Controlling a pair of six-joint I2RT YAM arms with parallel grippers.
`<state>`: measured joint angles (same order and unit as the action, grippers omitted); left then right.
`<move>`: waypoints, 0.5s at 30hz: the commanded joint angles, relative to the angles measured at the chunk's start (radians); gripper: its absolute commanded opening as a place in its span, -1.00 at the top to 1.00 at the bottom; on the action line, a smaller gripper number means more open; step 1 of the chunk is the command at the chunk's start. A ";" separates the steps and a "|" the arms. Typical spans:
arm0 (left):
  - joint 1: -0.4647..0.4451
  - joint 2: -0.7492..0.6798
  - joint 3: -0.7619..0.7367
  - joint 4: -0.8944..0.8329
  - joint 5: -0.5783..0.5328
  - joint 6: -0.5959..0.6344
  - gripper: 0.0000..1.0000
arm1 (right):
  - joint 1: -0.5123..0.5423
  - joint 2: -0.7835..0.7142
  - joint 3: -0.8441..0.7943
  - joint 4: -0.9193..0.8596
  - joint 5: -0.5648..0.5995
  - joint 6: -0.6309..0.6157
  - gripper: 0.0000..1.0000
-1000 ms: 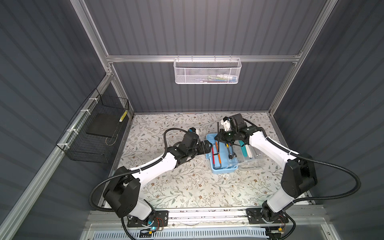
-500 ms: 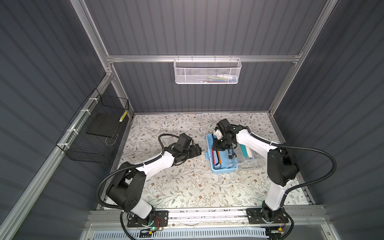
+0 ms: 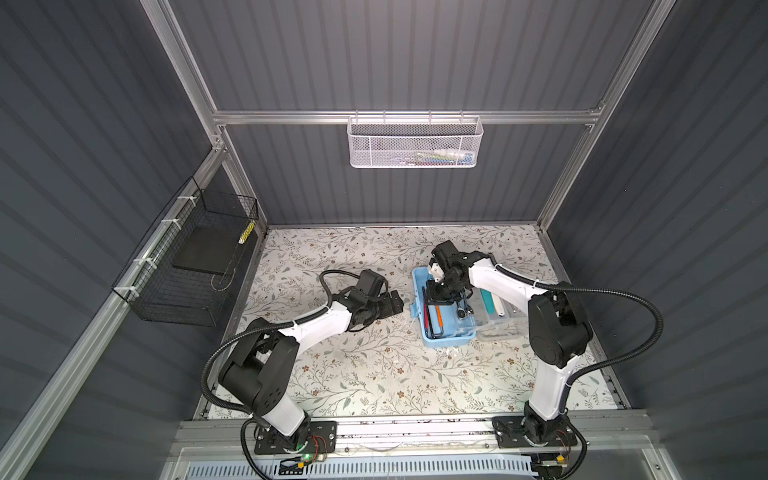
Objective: Pack the tool kit
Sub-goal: 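Lower the black hex key into the blue box beside the other hex keys with right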
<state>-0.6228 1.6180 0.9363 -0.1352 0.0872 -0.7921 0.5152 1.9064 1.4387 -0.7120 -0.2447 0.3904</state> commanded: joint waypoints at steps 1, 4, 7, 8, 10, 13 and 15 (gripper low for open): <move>-0.003 0.049 0.027 0.004 0.070 0.016 -0.85 | 0.005 -0.001 0.031 -0.027 0.019 -0.001 0.28; -0.003 0.087 0.029 0.049 0.132 -0.004 -0.81 | 0.005 -0.020 0.030 -0.026 0.036 0.003 0.15; -0.003 0.109 0.029 0.070 0.162 -0.012 -0.76 | 0.005 -0.051 0.022 -0.019 0.049 0.008 0.07; -0.003 0.113 0.028 0.070 0.167 -0.011 -0.72 | 0.005 -0.065 0.018 -0.011 0.052 0.011 0.05; -0.006 0.117 0.033 0.052 0.161 0.012 -0.66 | 0.005 -0.088 0.010 0.005 0.060 0.017 -0.09; -0.009 0.109 0.032 0.029 0.137 0.036 -0.66 | 0.005 -0.121 0.005 0.025 0.067 0.017 -0.22; -0.009 0.104 0.034 0.021 0.122 0.047 -0.66 | 0.000 -0.150 -0.006 0.048 0.072 0.013 -0.40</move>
<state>-0.6273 1.7283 0.9436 -0.0856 0.2123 -0.7830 0.5159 1.7947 1.4448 -0.6918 -0.1944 0.4046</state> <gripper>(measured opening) 0.830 0.673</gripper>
